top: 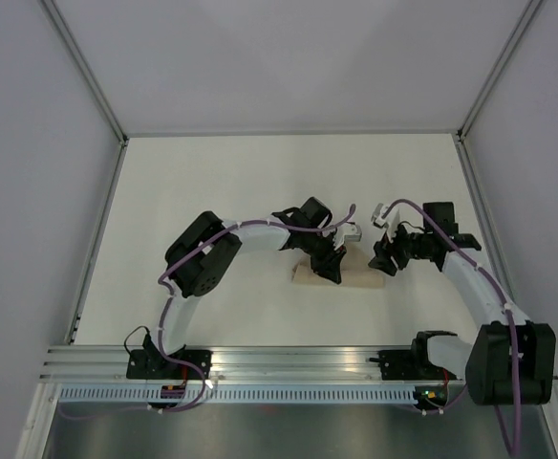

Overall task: Fold the napkin, place the utensils inside, and roll it up
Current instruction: Roll the napkin with the utensil

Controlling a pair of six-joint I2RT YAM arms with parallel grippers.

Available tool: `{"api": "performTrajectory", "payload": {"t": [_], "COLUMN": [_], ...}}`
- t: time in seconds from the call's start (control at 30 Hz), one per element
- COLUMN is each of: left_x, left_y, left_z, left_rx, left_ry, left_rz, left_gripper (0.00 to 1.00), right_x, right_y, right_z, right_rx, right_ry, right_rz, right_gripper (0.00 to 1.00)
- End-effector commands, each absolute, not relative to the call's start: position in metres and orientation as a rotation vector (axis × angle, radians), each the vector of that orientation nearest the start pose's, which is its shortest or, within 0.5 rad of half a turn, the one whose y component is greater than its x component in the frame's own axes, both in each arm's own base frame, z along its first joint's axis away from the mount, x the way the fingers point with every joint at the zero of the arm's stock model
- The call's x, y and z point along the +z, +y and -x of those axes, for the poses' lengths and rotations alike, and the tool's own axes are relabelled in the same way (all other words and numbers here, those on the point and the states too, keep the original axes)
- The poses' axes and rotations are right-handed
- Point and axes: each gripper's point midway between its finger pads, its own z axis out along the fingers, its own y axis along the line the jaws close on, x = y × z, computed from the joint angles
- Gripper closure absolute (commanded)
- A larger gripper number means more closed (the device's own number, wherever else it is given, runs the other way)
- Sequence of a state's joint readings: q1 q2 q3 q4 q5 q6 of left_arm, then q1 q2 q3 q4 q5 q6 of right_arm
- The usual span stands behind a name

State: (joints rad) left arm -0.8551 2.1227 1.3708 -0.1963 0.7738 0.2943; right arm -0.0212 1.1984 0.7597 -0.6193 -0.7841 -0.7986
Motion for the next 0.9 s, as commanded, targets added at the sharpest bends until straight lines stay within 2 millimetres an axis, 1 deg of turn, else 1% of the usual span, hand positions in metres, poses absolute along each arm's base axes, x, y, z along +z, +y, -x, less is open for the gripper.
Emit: {"api": "performTrajectory", "payload": {"t": [0.0,0.03,0.07,0.1,0.13,0.17,0.2,0.23,0.3,0.33,0.37,0.4,0.57,0.6,0.67,0.7,0.77,0.8,0.87], "left_x": [-0.018,-0.019,-0.021,-0.021,-0.018,-0.021,-0.021,-0.020,-0.022,-0.021,-0.021,-0.023,-0.023,-0.023,-0.022,-0.022,-0.018,-0.016,-0.010], "left_y": [-0.396,-0.396,-0.396,-0.397,-0.398,-0.398,-0.399,-0.400,-0.400,-0.401,-0.402,-0.402,-0.402,-0.402,-0.402,-0.402,-0.402,-0.403,-0.404], "left_z": [-0.182,-0.184,-0.186,-0.188,-0.191,-0.192,-0.193,-0.195,-0.195,-0.198,-0.198,-0.198,-0.196,-0.196,-0.197,-0.198,-0.197,-0.198,-0.198], "left_rx": [-1.383,-1.402,-1.410,-1.416,-1.428,-1.432,-1.432,-1.437,-1.444,-1.449,-1.460,-1.461,-1.485,-1.487,-1.489,-1.491,-1.506,-1.514,-1.517], "left_ry": [2.275,2.305,2.326,2.343,2.346,2.365,2.373,2.374,2.400,2.403,2.405,2.416,2.424,2.425,2.427,2.425,2.417,2.404,2.382], "left_rz": [-1.621,-1.604,-1.590,-1.575,-1.559,-1.550,-1.542,-1.534,-1.519,-1.509,-1.505,-1.501,-1.494,-1.495,-1.493,-1.493,-1.493,-1.495,-1.502], "left_gripper": [0.98,0.97,0.97,0.97,0.97,0.96,0.97,0.96,0.96,0.96,0.96,0.96,0.96,0.96,0.95,0.92,0.87,0.78,0.70], "right_x": [0.103,0.094,0.095,0.092,0.085,0.085,0.082,0.075,0.070,0.060,0.058,0.058,0.043,0.037,0.032,0.026,0.021,0.018,0.016], "right_y": [0.104,0.109,0.112,0.116,0.128,0.128,0.132,0.141,0.145,0.152,0.154,0.154,0.167,0.167,0.166,0.164,0.163,0.162,0.161], "right_z": [-0.265,-0.254,-0.258,-0.255,-0.243,-0.248,-0.245,-0.238,-0.240,-0.233,-0.233,-0.238,-0.233,-0.231,-0.232,-0.229,-0.227,-0.226,-0.224], "right_rx": [0.421,0.375,0.319,0.293,0.296,0.236,0.227,0.231,0.185,0.201,0.192,0.147,0.087,0.082,0.061,0.058,0.055,0.057,0.057], "right_ry": [1.883,1.869,1.835,1.814,1.779,1.761,1.755,1.742,1.738,1.742,1.740,1.731,1.697,1.711,1.712,1.729,1.737,1.744,1.755], "right_rz": [1.205,1.247,1.253,1.271,1.329,1.332,1.346,1.394,1.423,1.466,1.475,1.468,1.544,1.562,1.576,1.590,1.604,1.612,1.621], "right_gripper": [0.36,0.35,0.35,0.35,0.34,0.33,0.33,0.32,0.32,0.32,0.32,0.32,0.32,0.35,0.37,0.42,0.46,0.54,0.65]}}
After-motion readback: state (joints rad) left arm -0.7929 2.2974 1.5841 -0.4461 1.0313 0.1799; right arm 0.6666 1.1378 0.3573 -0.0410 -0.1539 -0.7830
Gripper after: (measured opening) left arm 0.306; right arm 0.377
